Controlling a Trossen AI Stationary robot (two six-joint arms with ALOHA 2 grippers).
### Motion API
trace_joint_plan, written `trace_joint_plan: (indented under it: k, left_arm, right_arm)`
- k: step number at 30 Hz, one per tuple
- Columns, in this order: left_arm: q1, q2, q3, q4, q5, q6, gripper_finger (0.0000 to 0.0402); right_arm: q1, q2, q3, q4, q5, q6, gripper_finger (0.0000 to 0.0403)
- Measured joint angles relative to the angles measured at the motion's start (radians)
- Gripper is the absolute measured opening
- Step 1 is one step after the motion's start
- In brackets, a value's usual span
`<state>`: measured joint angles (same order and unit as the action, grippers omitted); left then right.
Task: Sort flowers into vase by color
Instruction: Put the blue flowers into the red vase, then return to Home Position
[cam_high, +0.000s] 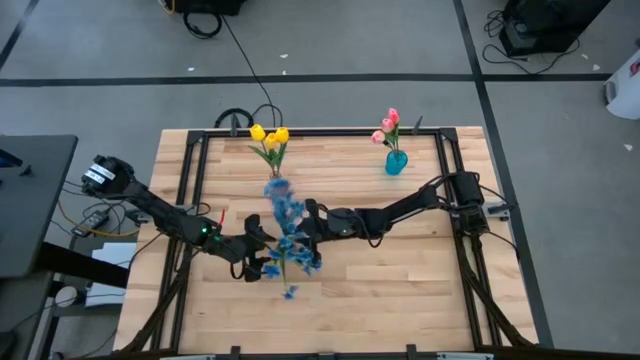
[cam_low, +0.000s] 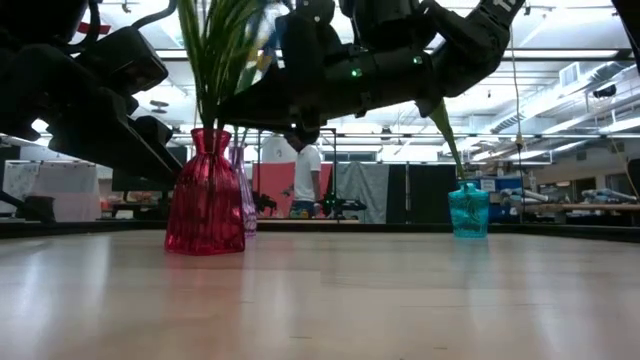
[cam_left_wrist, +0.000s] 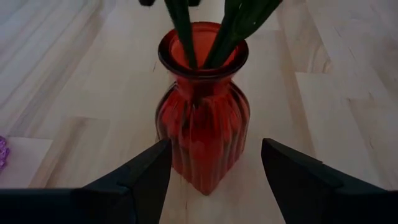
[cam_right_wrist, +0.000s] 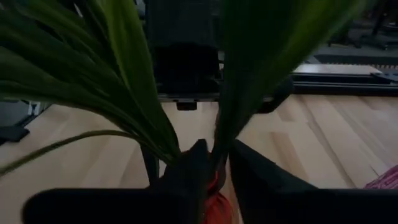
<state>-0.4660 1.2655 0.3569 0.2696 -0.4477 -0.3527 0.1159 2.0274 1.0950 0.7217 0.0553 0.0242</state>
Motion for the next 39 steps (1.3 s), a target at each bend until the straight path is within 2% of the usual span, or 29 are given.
trace_joint_plan:
  k: [4,8,15,21,23,26,29,35,39]
  left_arm:
    - [0.000,0.000,0.000,0.001,0.000,0.000,0.0255]
    - [0.000,-0.004,0.000,0.003,0.000,0.001,0.0255]
    - [0.000,-0.007,0.000,0.000,0.001,0.009,0.0255]
    - [-0.007,-0.045,0.000,-0.010,0.023,0.044,0.0255]
    - [-0.019,-0.092,0.000,-0.019,0.020,0.086,0.0255]
    - [-0.036,-0.183,-0.002,-0.089,-0.024,0.118,0.0255]
    - [-0.046,-0.272,-0.003,-0.183,-0.048,0.119,0.0255]
    - [-0.050,-0.467,-0.003,-0.265,-0.093,0.183,0.0255]
    - [-0.050,-0.582,-0.003,-0.306,-0.125,0.222,0.0255]
  right_arm:
    - [-0.003,0.000,0.000,-0.024,-0.003,0.001,0.0113]
    - [-0.008,-0.016,-0.001,-0.063,-0.004,0.006,0.0137]
    - [-0.009,-0.125,0.000,-0.230,0.028,-0.048,0.0142]
    - [-0.009,-0.212,-0.005,-0.451,0.067,-0.051,0.0141]
    - [-0.010,-0.249,-0.052,-0.423,0.099,-0.052,0.0140]
    - [-0.016,-0.320,-0.172,-0.292,0.135,-0.049,0.0137]
    - [-0.024,-0.410,-0.300,-0.192,0.161,-0.033,0.0137]
    - [-0.030,-0.608,-0.505,-0.063,0.236,-0.019,0.0136]
    - [-0.045,-0.764,-0.603,-0.074,0.238,-0.020,0.0136]
